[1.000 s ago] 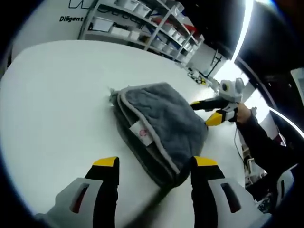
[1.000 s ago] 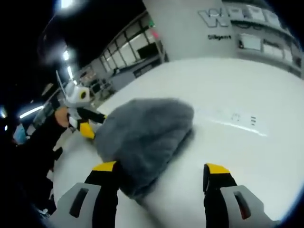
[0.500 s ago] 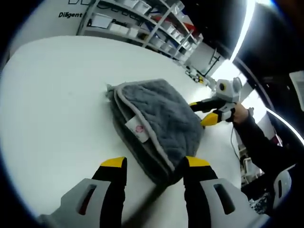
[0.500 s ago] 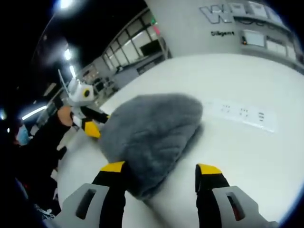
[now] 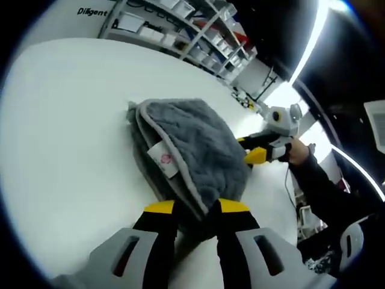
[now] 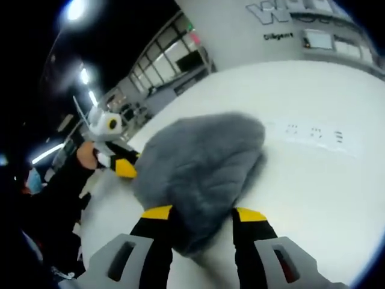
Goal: Open the folded towel by lifting each exposed corner and separating the folded layers until the towel lies flat within the target outline without major curled edges
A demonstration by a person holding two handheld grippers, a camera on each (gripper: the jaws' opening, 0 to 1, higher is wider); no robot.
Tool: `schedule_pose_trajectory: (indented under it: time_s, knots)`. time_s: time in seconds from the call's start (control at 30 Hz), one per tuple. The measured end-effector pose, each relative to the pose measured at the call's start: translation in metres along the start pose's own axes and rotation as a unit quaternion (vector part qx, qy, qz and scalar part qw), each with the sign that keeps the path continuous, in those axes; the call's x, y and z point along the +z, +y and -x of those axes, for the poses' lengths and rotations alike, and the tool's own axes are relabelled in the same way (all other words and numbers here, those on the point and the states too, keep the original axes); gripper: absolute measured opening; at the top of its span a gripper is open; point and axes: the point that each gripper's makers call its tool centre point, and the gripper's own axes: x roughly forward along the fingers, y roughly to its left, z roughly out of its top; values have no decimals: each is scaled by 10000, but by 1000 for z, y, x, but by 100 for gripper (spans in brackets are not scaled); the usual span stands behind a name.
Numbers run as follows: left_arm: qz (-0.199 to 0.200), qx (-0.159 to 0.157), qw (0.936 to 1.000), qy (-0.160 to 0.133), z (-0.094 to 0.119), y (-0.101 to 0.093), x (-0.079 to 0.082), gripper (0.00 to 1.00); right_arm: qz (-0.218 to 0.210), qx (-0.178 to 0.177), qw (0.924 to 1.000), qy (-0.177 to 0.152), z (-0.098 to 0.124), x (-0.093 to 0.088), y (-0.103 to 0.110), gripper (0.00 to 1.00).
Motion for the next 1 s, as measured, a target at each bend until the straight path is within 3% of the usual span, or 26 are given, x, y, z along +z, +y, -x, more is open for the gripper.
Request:
schedule_pose_trajectory:
  time_s: [0.13,0.37,0.63,0.7,1.0]
  knots:
    - [90,-95,9999,-95,1,4,3,14,-229,153,9996,-61,-1,-1,1,29]
    - [187,-134,9996,-161,-1,1,4,7,-249,190,9993,-190,-1,2,3,18]
    - [309,-205,9991,-180,-1,0,5,6,-469,314,9981,-262,0,2,4,12]
    - [585,-275,9978,-130,0,-2,3,5,-466,325,9980,-272,0,2,5,10]
    - [703,-352,9968,-108,0,-7,-2,4,-566,426,9970,-322,3,-1,8,7]
